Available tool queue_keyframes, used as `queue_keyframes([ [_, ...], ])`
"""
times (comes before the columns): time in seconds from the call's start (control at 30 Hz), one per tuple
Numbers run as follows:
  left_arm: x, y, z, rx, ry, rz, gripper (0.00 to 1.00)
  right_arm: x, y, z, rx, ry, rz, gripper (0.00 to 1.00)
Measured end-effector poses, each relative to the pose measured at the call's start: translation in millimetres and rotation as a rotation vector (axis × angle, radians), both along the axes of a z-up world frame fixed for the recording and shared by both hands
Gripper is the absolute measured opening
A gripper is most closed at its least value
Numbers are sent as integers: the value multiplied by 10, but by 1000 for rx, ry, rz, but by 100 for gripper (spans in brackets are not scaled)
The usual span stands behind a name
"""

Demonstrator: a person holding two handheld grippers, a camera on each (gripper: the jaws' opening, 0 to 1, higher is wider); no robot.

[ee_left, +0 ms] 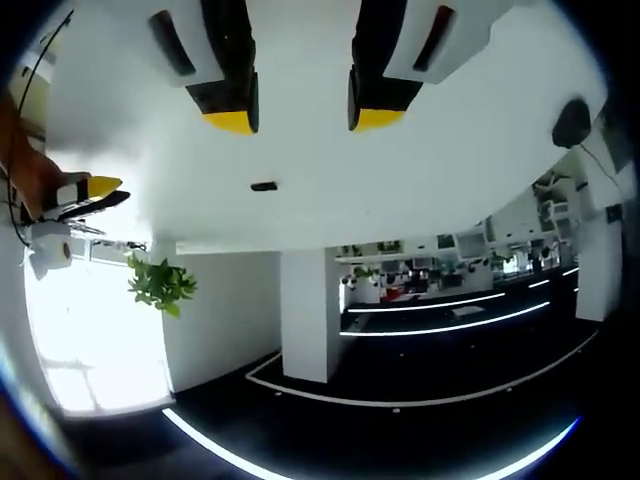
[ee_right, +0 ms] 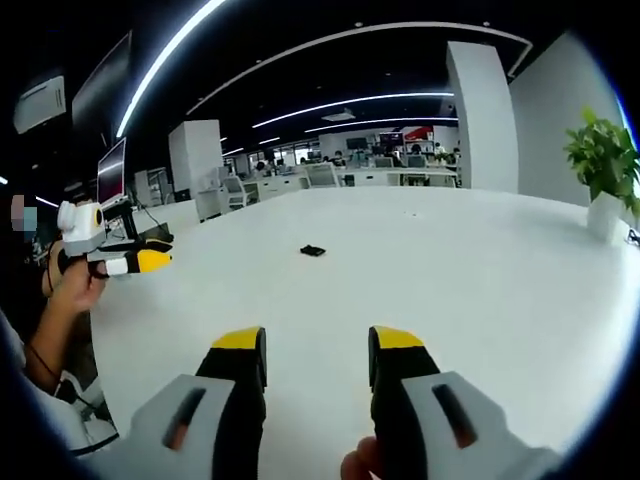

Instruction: Snap the two parts of the plastic buckle together until the buckle closes and remains connected.

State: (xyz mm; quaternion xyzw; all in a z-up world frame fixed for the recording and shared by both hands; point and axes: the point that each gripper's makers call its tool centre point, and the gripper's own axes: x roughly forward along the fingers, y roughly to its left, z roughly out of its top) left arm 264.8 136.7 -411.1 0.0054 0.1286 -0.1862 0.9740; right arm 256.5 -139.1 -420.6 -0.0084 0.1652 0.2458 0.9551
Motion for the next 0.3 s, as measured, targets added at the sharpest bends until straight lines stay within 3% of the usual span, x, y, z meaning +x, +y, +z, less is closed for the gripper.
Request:
queue_keyframes([
  [0.3, -10, -1, 6, 6, -2, -2, 36, -16, 26, 6, 2, 2, 9, 41],
])
